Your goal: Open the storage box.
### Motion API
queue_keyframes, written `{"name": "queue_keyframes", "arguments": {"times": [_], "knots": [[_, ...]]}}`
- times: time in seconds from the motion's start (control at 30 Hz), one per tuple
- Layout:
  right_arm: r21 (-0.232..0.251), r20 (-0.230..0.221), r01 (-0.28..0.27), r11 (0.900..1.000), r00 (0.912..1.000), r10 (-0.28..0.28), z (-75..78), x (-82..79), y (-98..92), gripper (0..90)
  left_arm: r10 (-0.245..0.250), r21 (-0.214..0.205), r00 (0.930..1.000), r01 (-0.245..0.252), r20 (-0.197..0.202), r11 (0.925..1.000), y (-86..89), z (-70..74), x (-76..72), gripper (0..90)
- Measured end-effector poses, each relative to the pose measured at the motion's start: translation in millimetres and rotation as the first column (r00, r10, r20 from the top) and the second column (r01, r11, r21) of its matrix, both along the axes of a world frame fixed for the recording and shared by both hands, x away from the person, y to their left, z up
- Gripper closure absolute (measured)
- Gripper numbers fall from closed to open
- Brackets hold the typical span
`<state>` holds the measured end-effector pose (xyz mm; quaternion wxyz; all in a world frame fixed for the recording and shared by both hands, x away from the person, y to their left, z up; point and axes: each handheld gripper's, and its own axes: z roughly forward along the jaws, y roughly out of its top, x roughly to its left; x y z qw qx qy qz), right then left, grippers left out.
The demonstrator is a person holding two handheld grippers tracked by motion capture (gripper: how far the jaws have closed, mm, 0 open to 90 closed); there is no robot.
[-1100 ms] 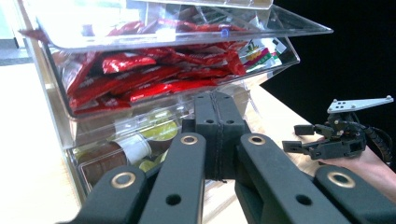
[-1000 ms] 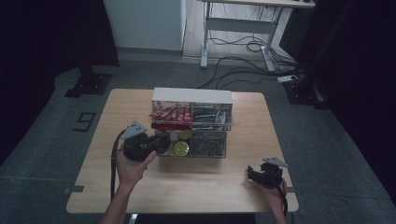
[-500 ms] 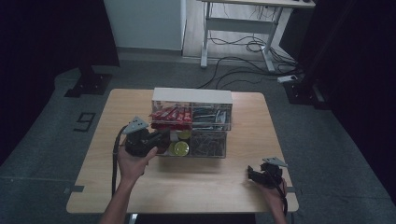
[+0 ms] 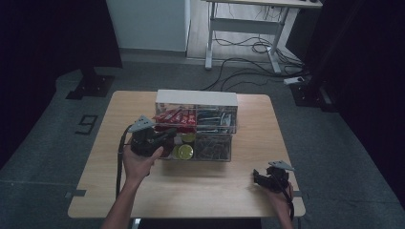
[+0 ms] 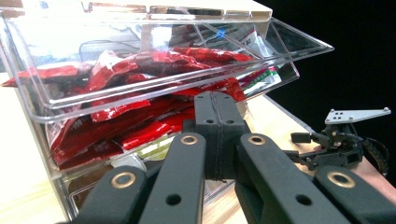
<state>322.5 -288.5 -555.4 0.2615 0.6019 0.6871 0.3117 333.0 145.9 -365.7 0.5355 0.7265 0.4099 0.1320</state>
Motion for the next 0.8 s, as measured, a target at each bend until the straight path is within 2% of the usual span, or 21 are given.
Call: {"name": "queue_keyframes", "arguments": {"times": [0.23,0.47,0.8], "knots": [[0.000,0.000,0.000,1.0000,1.0000,0.000,0.0,0.0,0.0,16.3,-0.001,0.004,0.9999,0.001,-0.012,1.0000,-2.5,-0.2,6.1,90.0],[0.000,-0.002,-0.001,1.0000,1.0000,0.001,0.1,0.0,-0.1,16.3,-0.001,0.013,1.0000,0.001,-0.002,0.9999,-3.9,6.1,6.0,90.0],[-0.001,-0.002,-0.001,1.0000,1.0000,0.001,0.1,0.0,-0.2,16.3,-0.003,-0.001,1.0000,0.003,0.004,1.0000,-3.2,11.1,7.4,90.0]]}}
